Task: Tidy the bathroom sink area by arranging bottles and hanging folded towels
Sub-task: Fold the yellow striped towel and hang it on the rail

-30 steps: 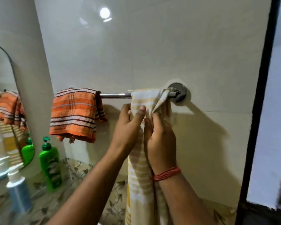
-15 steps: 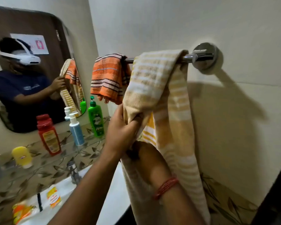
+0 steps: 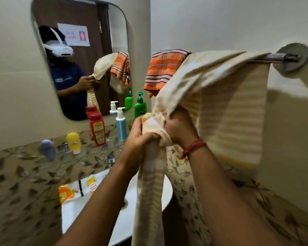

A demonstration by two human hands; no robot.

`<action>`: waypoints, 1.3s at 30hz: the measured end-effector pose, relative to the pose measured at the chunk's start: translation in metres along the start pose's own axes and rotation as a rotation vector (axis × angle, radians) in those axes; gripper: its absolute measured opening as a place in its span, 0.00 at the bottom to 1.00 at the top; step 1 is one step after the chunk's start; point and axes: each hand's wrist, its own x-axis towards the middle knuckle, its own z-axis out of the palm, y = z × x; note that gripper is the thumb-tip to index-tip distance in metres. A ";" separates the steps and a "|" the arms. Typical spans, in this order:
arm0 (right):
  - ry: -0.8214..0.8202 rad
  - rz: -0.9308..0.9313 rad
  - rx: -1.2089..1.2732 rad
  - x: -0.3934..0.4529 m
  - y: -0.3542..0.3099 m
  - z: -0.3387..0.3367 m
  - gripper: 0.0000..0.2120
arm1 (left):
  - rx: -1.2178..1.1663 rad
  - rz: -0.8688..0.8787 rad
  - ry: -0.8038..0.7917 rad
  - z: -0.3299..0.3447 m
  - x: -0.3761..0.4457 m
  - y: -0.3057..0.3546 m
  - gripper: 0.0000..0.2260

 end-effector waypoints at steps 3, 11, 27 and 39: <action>-0.355 -0.089 -0.178 -0.026 -0.004 0.025 0.18 | -0.112 -0.053 0.127 -0.026 0.003 0.010 0.25; -0.472 -0.002 -0.213 -0.048 -0.069 0.041 0.17 | 0.124 0.080 0.200 -0.067 -0.008 0.010 0.04; -0.999 -0.476 0.226 -0.014 -0.046 0.057 0.15 | -0.058 0.018 0.464 -0.114 -0.035 0.004 0.17; -0.958 -0.340 0.773 0.007 -0.004 0.064 0.10 | 0.313 0.161 0.560 -0.042 -0.039 0.040 0.10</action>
